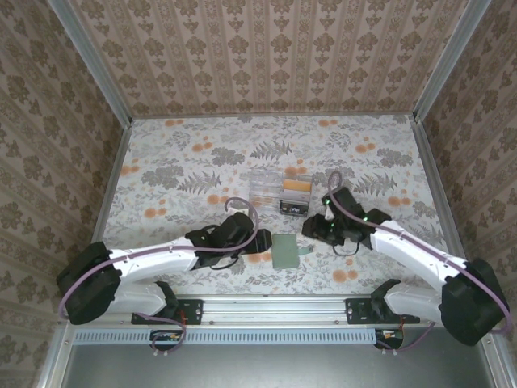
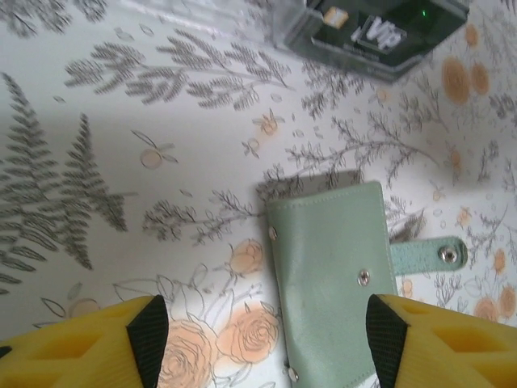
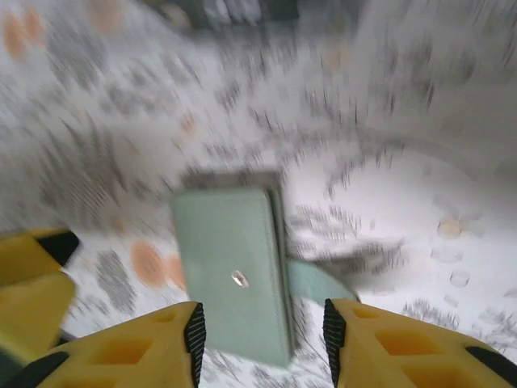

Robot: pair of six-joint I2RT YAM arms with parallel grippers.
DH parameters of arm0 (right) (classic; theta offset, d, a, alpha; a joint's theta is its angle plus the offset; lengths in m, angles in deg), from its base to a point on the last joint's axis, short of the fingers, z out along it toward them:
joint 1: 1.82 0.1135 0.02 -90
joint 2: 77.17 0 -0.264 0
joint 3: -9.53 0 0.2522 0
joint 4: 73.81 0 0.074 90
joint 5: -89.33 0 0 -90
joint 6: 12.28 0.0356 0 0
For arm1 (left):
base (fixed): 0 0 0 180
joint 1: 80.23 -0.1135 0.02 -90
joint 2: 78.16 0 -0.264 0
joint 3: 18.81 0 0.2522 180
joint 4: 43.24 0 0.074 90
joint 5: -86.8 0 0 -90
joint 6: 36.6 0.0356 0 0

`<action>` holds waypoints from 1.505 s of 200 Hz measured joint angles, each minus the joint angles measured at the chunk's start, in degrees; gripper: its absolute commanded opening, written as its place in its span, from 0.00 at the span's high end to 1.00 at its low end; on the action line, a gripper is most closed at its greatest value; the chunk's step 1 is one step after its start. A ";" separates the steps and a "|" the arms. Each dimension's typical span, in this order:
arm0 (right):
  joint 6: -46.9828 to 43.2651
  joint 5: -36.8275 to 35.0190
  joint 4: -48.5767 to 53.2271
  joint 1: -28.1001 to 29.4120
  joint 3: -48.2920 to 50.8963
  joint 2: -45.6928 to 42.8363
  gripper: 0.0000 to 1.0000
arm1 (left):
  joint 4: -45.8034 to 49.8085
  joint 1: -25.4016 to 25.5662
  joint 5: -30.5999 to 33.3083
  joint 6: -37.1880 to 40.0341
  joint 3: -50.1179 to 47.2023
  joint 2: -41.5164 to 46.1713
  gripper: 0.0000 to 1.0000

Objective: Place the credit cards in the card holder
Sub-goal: Rotate the storage box at the center of the table.

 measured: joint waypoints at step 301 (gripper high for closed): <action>-27.61 26.01 12.02 -17.18 -50.42 51.21 0.48 | -3.15 -14.60 -2.64 2.47 4.20 -2.78 0.16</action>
